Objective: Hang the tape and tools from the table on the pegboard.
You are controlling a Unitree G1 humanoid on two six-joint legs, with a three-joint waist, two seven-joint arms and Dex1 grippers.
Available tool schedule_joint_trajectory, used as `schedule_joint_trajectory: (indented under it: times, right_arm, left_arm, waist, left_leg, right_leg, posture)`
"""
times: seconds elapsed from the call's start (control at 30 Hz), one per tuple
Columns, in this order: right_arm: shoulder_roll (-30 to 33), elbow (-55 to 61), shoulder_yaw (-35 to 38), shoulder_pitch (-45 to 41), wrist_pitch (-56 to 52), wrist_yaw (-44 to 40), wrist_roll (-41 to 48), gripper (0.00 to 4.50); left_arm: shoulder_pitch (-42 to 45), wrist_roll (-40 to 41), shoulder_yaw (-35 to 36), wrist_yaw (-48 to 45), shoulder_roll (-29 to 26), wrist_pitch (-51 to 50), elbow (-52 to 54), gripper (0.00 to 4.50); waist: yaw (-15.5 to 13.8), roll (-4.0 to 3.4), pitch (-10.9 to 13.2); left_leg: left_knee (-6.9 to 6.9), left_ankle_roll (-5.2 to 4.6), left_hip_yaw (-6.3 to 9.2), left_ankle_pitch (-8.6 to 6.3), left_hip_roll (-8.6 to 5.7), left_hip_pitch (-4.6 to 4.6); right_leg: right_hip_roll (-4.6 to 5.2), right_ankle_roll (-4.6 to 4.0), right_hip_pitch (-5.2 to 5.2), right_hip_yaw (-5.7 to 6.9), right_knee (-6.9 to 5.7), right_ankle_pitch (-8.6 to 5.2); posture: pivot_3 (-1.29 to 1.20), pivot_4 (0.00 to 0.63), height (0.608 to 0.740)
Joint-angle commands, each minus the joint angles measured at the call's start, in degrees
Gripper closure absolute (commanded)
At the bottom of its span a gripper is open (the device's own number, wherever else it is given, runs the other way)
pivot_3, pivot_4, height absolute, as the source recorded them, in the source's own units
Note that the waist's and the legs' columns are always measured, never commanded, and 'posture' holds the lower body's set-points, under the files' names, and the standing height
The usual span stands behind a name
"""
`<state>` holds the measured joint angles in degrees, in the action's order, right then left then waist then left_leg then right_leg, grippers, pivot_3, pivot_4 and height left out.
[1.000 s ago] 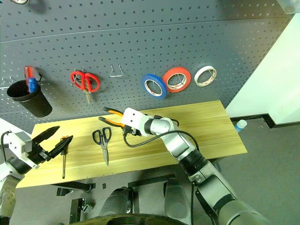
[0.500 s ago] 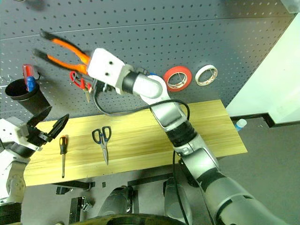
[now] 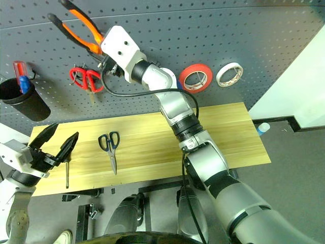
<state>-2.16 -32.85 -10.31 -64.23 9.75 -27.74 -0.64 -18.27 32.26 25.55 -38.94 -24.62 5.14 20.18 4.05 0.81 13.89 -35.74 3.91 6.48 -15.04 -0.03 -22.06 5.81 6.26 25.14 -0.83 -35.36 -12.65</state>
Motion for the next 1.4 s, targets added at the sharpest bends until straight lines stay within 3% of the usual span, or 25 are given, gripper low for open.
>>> schedule_joint_trajectory:
  times: [0.03, 0.3, 0.9, 1.13, 1.4]
  right_arm:
    - [-1.5, -1.0, 1.6, -3.1, 3.7, 0.8, 1.5, 2.28]
    - [-1.8, -6.7, 2.1, -3.4, 7.8, 3.0, 0.4, 2.28]
    - [2.8, -7.9, 2.9, 0.5, 9.6, 3.1, -0.4, 2.28]
    - [3.1, -4.8, 2.7, 2.0, 9.1, 2.6, -0.5, 0.03]
    - [9.1, 15.9, -0.4, 10.9, 7.5, 0.5, -5.0, 0.03]
  left_arm:
    - [-1.3, 1.0, 1.0, 1.5, 0.0, -0.8, 4.8, 0.82]
    - [-0.3, 1.4, 0.8, 2.7, -1.0, -3.6, 6.4, 0.82]
    - [3.0, 0.6, -1.0, 2.8, -1.2, -5.4, 5.5, 0.82]
    - [4.0, 0.3, -0.6, 1.6, -1.5, -4.3, 3.1, 0.82]
    - [1.3, 0.1, 1.7, 2.3, -1.4, -4.8, 2.9, 0.82]
  waist:
    - [-0.2, -0.05, 0.4]
    - [-0.4, 0.03, 1.8]
    - [-0.3, 0.04, 1.8]
    - [-0.2, 0.05, 1.8]
    - [-0.4, 0.1, 1.8]
  left_leg:
    - [-0.06, 0.0, 0.0, 0.0, 0.0, -0.13]
    - [-0.21, 0.0, 0.0, 0.0, 0.0, -0.39]
    - [-0.32, 0.01, 0.0, 0.01, 0.0, -0.4]
    - [-0.4, 0.07, 0.0, 0.05, 0.0, -0.39]
    - [-0.35, 0.15, 0.0, 0.09, 0.0, -0.38]
  right_leg:
    - [0.0, 0.01, 0.11, 0.0, -0.04, 0.01]
    - [0.0, 0.03, 0.3, 0.02, -0.1, 0.02]
    - [-0.01, 0.17, 0.28, 0.01, -0.15, 0.12]
    - [-0.01, 0.16, 0.27, 0.01, -0.26, 0.14]
    - [-0.01, 0.18, 0.28, 0.01, -0.3, 0.13]
  posture:
    - [0.05, 0.268, 0.733]
    - [0.06, 0.28, 0.733]
    - [0.02, 0.256, 0.733]
    - [0.02, 0.242, 0.733]
    - [0.02, 0.218, 0.733]
